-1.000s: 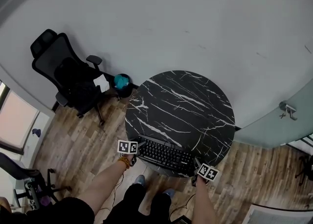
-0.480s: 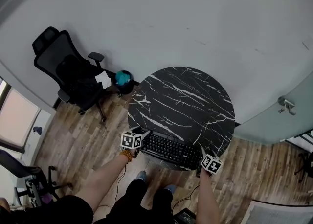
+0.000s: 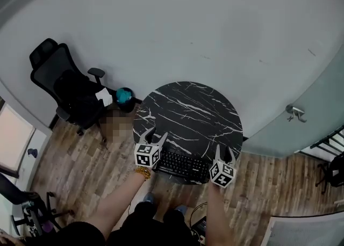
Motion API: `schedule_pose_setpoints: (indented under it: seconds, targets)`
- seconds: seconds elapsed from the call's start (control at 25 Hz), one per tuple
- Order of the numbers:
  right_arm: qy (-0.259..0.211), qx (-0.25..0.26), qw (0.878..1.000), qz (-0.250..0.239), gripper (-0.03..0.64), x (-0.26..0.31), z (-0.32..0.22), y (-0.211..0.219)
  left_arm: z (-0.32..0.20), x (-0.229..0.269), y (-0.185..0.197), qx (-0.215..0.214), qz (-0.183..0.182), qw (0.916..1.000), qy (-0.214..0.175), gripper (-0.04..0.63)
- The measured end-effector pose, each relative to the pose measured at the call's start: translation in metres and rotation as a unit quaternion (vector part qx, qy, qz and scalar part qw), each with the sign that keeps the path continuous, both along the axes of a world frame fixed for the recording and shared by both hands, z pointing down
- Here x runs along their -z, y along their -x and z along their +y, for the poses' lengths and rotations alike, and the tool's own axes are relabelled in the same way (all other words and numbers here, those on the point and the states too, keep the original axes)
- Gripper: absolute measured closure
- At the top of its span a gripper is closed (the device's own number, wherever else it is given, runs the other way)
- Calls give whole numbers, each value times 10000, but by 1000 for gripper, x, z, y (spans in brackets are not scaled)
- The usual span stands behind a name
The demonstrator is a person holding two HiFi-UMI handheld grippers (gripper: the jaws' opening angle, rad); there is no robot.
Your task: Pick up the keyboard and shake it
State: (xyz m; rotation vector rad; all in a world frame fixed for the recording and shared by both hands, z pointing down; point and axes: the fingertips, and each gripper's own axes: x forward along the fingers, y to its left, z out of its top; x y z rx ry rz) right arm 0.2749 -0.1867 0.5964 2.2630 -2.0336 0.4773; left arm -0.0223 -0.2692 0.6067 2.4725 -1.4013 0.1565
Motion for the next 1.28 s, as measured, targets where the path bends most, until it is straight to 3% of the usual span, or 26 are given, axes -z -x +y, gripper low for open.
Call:
schedule_pose_setpoints:
  seconds: [0.2,0.36,0.6,0.96,1.28]
  targets:
    - [-778,-207,9958,434,450,63,27,48,35,69,-30,-256,-514,9903,-1266,437]
    - [-1076,163,9907,819,476,88,43,95,62,92,-34,-389,-823,9793,-1810,483]
    - [-1127,661,9855,1084,479,85,75,145,100,94,-27,-276,-851,9763,-1970,517]
    - [-894,765,9830,1407,500,60,101,162,145,68,-39,-545,-836,9767,-1902,557]
    - [-823,1018,9795,1533,548,57,104,178,153,63,-42,-636,-1004,9745,-1905,581]
